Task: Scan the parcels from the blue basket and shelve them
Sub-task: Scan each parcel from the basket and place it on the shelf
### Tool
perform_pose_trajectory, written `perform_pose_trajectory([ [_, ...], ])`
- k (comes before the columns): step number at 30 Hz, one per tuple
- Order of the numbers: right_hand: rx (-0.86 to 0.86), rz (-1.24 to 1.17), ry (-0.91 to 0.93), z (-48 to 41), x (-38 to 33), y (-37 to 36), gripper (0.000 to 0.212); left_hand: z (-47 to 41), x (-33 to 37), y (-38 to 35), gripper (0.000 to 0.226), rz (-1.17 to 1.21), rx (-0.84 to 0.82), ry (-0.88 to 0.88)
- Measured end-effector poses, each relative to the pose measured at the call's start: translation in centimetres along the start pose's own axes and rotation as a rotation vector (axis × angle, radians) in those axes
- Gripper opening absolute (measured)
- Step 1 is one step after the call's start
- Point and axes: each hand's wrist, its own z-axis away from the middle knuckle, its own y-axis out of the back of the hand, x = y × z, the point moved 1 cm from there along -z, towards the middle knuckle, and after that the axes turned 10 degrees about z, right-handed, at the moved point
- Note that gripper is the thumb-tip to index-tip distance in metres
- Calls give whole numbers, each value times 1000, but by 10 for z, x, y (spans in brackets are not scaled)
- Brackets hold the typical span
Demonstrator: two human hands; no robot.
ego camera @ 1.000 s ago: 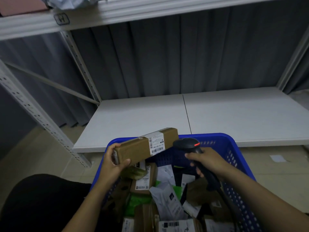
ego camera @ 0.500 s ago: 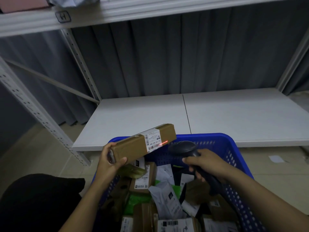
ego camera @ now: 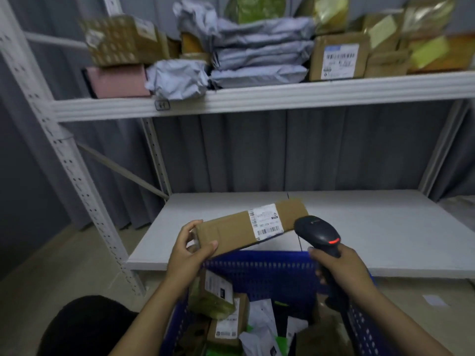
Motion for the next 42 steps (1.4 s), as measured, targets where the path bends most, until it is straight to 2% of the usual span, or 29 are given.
perform_pose_trajectory([
  [6,23,8,176,9,-90,9,19,-13,79,0,40,102,32,-150],
  [11,54,-50,283,23,-172,12,17,-10,152,24,40,143,104,-353],
  [14,78,-58,330,36,-219,7,20,-1,191,52,39,123,193,-470],
  [19,27,-35,405,59,-287,-15,22,14,239,102,53,47,354,-628],
  [27,-21,4,468,72,-364,-67,17,10,272,178,53,18,610,-856],
  [30,-55,28,490,64,-386,-89,19,-9,273,201,52,-10,722,-835],
  [33,-75,56,499,52,-404,-113,21,-36,270,222,53,-93,762,-797],
  [38,-59,129,514,27,-429,-151,24,-94,261,242,56,-325,735,-790],
  [42,-67,153,490,1,-439,-172,22,-148,251,247,60,-410,647,-745],
])
